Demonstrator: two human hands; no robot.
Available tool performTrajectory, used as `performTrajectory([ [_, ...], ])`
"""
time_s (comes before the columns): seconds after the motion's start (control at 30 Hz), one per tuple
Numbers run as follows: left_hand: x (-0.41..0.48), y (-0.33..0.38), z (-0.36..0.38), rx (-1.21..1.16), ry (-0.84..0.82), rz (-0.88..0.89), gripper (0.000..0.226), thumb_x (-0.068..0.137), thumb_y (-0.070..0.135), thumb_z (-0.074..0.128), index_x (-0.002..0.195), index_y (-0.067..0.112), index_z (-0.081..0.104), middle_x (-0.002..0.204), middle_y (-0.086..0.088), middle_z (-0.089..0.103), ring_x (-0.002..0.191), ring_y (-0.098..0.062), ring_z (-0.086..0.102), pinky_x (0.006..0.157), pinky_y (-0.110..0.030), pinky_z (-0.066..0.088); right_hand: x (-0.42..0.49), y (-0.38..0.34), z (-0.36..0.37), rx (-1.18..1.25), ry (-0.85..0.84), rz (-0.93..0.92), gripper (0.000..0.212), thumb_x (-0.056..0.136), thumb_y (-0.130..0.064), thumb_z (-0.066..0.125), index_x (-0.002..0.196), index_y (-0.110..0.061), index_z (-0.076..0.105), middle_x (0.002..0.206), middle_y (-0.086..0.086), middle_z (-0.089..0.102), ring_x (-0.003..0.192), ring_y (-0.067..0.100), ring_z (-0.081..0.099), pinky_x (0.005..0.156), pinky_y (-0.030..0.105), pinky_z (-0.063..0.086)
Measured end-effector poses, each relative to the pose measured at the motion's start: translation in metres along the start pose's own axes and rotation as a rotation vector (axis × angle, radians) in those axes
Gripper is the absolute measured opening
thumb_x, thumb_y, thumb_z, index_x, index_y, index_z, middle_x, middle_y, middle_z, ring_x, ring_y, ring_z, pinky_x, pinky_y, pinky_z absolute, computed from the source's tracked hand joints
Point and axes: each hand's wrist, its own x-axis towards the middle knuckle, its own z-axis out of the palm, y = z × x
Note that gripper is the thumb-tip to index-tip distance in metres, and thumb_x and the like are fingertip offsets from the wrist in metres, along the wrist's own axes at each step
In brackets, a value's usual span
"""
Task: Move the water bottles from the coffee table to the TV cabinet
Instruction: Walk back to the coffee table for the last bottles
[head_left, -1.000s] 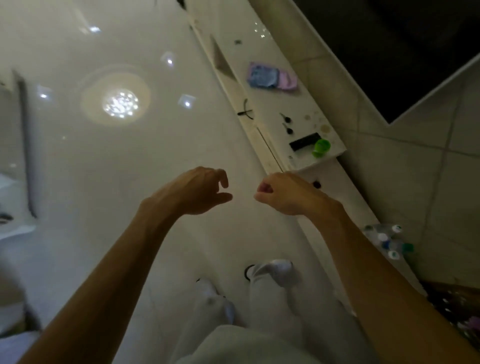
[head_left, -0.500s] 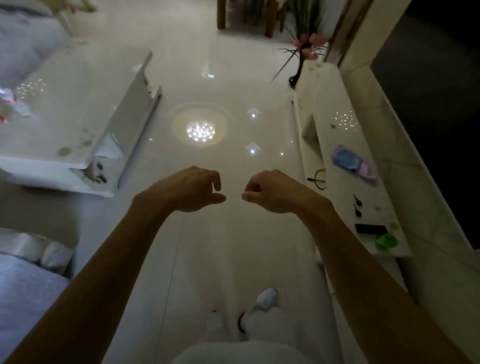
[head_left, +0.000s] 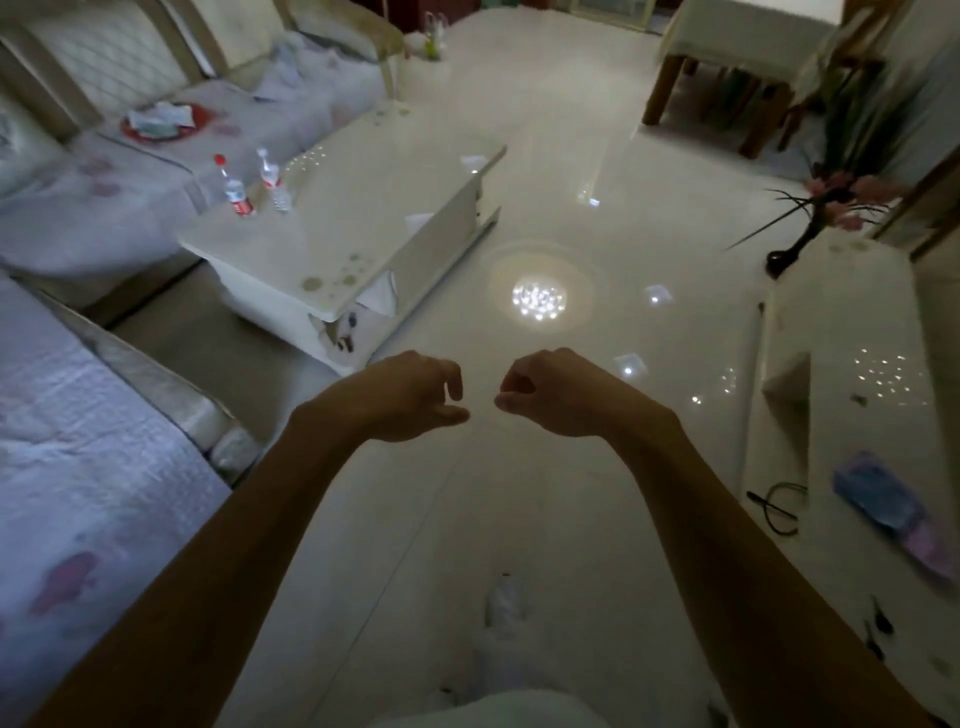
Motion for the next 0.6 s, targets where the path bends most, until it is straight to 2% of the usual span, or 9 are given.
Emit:
performTrajectory([
  [0.27,0.053,-0.008,-0.074,-0.06,0.106,-0.147,0.035,0.088,0.042,0.058,0.115,0.019,0.057,0.113,-0.004,0.067,0.097,-0.016,0.061,0.094,-0.041,0.05,0.097,-0.002,-0.065,-0.074,-0.027,-0.18,0.032,0.095,-0.034,0.058,0.113,-0.009,0.068,0.103,0.006,0.07,0.085,0.017,0.063,0.077,0.029,0.05],
  [0.33,0.057,-0.016,-0.085,-0.085,0.134,-0.189,0.035,0.088,0.043,0.058,0.115,0.02,0.058,0.113,-0.003,0.068,0.095,-0.016,0.061,0.091,-0.037,0.051,0.119,-0.007,-0.075,-0.111,-0.033,-0.234,0.031,0.095,-0.033,0.058,0.109,-0.008,0.069,0.1,0.006,0.07,0.08,0.016,0.061,0.073,0.028,0.047],
  [0.4,0.055,-0.027,-0.094,-0.113,0.159,-0.23,0.035,0.089,0.042,0.058,0.115,0.019,0.058,0.114,-0.003,0.067,0.094,-0.015,0.06,0.088,-0.033,0.051,0.144,-0.017,-0.081,-0.152,-0.043,-0.285,0.026,0.095,-0.032,0.058,0.096,-0.009,0.07,0.09,0.003,0.07,0.073,0.014,0.061,0.07,0.027,0.046],
  [0.43,0.052,-0.034,-0.098,-0.125,0.17,-0.253,0.034,0.089,0.042,0.058,0.115,0.02,0.058,0.114,-0.003,0.066,0.094,-0.016,0.06,0.089,-0.033,0.051,0.155,-0.024,-0.083,-0.17,-0.05,-0.31,0.024,0.094,-0.032,0.058,0.083,-0.013,0.067,0.079,0.0,0.066,0.068,0.012,0.059,0.068,0.028,0.046],
  [0.5,0.045,-0.056,-0.103,-0.143,0.189,-0.309,0.032,0.088,0.043,0.058,0.113,0.022,0.058,0.112,0.0,0.066,0.095,-0.016,0.06,0.089,-0.034,0.051,0.176,-0.044,-0.082,-0.211,-0.07,-0.362,0.031,0.094,-0.033,0.058,0.065,-0.022,0.054,0.063,-0.007,0.054,0.059,0.01,0.053,0.066,0.029,0.043],
  [0.53,0.041,-0.069,-0.106,-0.154,0.202,-0.338,0.031,0.088,0.043,0.058,0.112,0.023,0.058,0.11,0.004,0.065,0.093,-0.015,0.059,0.086,-0.033,0.05,0.185,-0.055,-0.081,-0.228,-0.085,-0.388,0.03,0.093,-0.033,0.058,0.066,-0.02,0.055,0.062,-0.007,0.052,0.06,0.011,0.053,0.065,0.029,0.042],
  [0.6,0.032,-0.098,-0.109,-0.186,0.242,-0.394,0.028,0.088,0.043,0.059,0.108,0.025,0.058,0.103,0.011,0.058,0.089,-0.013,0.055,0.079,-0.027,0.045,0.202,-0.08,-0.078,-0.244,-0.122,-0.445,0.024,0.093,-0.032,0.057,0.081,-0.013,0.066,0.071,-0.004,0.056,0.069,0.015,0.057,0.066,0.027,0.042],
])
